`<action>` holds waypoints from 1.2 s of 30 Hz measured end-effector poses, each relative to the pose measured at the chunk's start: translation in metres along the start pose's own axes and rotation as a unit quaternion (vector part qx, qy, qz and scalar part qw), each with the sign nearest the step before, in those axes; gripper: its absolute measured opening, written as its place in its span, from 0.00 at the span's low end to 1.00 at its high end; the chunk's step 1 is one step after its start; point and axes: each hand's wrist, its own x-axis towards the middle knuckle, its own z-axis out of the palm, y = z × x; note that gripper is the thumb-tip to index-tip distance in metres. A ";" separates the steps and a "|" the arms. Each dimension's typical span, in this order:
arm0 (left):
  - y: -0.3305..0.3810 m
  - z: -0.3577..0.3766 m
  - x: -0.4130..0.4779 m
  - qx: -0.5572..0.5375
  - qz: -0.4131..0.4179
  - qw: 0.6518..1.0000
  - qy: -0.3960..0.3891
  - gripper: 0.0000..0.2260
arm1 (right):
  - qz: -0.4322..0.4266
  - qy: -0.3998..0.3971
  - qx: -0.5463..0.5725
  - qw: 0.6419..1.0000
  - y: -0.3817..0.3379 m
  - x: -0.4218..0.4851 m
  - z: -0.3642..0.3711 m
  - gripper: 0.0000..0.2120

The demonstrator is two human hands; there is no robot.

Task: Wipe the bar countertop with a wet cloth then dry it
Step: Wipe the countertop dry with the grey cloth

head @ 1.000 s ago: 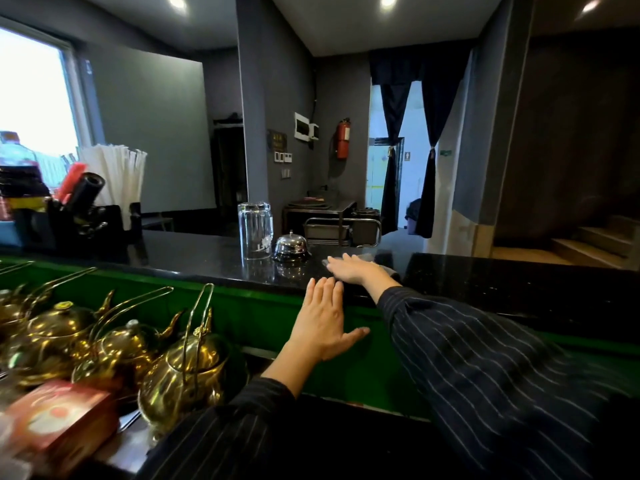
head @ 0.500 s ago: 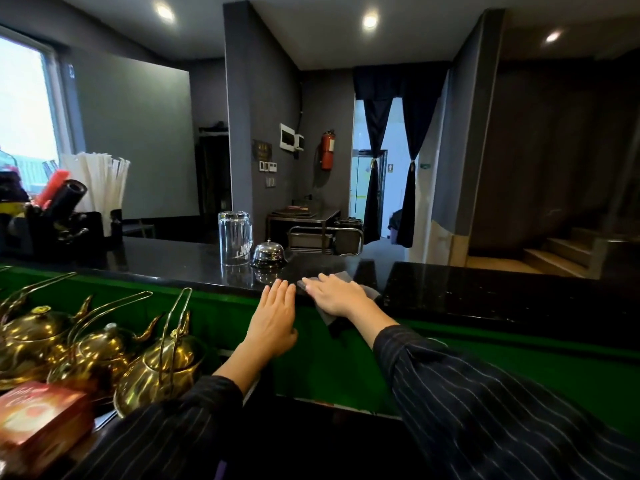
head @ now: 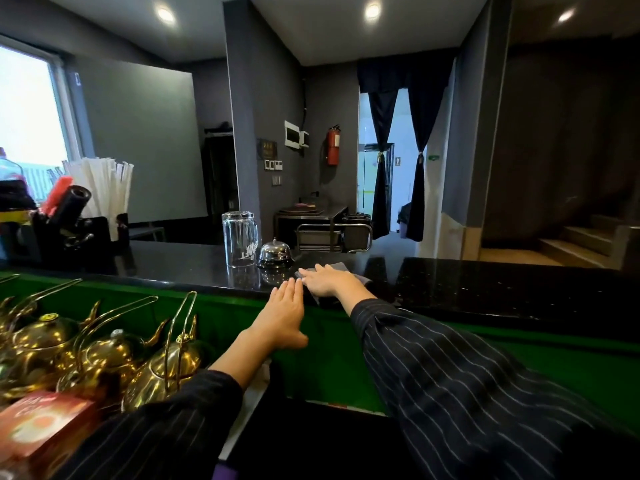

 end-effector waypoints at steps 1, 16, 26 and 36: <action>0.001 -0.004 0.001 -0.004 -0.003 1.000 -0.014 0.47 | -0.004 -0.001 0.001 1.000 -0.001 -0.001 0.001 0.26; 0.115 -0.042 0.020 -0.007 0.044 0.996 -0.075 0.45 | 0.042 0.047 -0.003 0.998 0.095 -0.112 0.000 0.25; 0.251 -0.034 0.045 -0.008 0.127 0.989 -0.081 0.49 | 0.197 0.083 0.007 0.977 0.289 -0.218 -0.012 0.24; 0.274 -0.025 0.048 -0.013 0.093 0.992 -0.082 0.54 | 0.357 0.063 0.031 0.931 0.425 -0.280 -0.026 0.24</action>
